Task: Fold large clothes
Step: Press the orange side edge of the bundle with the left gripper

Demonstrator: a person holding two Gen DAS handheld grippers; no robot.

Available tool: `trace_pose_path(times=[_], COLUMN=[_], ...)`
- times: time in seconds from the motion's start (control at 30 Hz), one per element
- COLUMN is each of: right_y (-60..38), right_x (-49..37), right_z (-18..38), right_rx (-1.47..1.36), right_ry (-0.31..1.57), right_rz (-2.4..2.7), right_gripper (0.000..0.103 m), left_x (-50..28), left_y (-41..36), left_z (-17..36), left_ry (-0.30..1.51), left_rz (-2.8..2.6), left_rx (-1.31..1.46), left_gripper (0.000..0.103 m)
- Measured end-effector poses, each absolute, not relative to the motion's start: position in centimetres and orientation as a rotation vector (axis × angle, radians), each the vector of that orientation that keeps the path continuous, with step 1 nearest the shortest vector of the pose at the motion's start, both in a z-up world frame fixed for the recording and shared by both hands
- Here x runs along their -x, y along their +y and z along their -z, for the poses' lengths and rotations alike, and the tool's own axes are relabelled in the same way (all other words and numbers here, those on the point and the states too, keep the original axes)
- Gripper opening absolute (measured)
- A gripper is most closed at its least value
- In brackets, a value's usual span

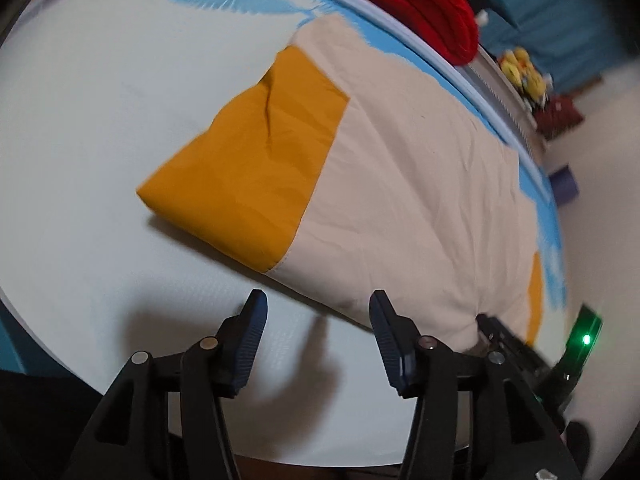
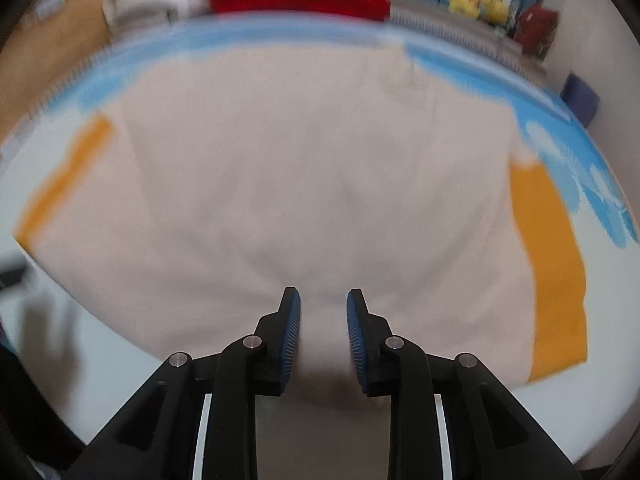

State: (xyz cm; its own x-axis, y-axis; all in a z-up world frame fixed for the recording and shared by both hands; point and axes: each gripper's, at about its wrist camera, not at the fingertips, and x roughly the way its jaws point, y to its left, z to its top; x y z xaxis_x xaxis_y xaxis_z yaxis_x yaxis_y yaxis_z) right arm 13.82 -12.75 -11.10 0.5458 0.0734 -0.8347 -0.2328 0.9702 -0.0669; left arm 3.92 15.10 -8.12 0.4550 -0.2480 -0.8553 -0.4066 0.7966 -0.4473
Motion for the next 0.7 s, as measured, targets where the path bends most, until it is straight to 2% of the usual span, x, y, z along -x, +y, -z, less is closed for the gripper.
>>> trace_pose_path(times=[0.2, 0.33, 0.7], right_y=[-13.7, -14.0, -14.4], right_x=[-14.0, -14.0, -13.9], right_z=[9.6, 10.0, 10.0], right_rx=[0.086, 0.081, 0.047], right_ry=[0.974, 0.991, 0.977], right_rz=[-0.192, -0.202, -0.215], right_gripper=[0.026, 0.026, 0.026], left_x=[-4.7, -5.1, -6.8], left_y=[17.0, 18.1, 19.3], left_z=[11.3, 12.6, 14.1], left_ry=[1.136, 1.080, 0.923], left_rz=[-0.099, -0.120, -0.141], left_rx=[0.933, 1.057, 1.190], left_gripper=[0.052, 0.052, 0.052])
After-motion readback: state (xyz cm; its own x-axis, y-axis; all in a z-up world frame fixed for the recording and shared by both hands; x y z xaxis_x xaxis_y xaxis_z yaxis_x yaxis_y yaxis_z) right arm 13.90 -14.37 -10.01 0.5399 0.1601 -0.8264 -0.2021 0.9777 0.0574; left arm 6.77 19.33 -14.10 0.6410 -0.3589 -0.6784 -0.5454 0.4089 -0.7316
